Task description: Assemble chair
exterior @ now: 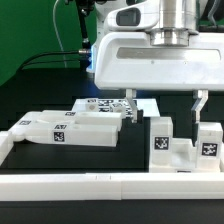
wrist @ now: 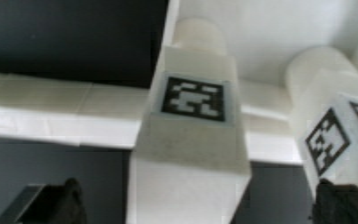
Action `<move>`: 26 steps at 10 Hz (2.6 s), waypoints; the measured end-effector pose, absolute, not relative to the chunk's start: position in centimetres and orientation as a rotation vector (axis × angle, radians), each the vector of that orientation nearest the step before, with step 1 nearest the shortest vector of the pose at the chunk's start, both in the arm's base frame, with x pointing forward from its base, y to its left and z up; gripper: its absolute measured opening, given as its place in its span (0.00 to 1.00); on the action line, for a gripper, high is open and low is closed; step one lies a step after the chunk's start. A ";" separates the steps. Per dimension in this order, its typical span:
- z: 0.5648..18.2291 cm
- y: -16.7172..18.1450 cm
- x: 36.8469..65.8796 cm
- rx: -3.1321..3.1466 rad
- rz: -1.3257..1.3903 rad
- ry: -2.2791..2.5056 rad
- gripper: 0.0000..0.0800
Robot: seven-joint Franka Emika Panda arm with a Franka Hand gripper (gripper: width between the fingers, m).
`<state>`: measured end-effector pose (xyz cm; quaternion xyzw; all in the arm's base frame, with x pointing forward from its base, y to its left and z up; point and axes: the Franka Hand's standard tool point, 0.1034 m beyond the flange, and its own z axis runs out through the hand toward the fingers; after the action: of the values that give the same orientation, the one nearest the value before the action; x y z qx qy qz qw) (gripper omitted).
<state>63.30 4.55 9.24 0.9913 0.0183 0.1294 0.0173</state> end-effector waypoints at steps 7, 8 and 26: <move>9.3 3.8 63.9 3.133 0.115 -0.059 0.81; 9.3 3.8 63.9 3.133 0.115 -0.058 0.65; 9.3 5.5 64.3 2.877 0.120 -1.495 0.79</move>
Offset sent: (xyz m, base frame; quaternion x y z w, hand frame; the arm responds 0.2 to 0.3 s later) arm 0.0033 -0.0033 -0.0018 0.0213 -0.1268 0.0242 0.9914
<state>64.28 5.52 9.35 0.8855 -0.4603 0.0369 -0.0516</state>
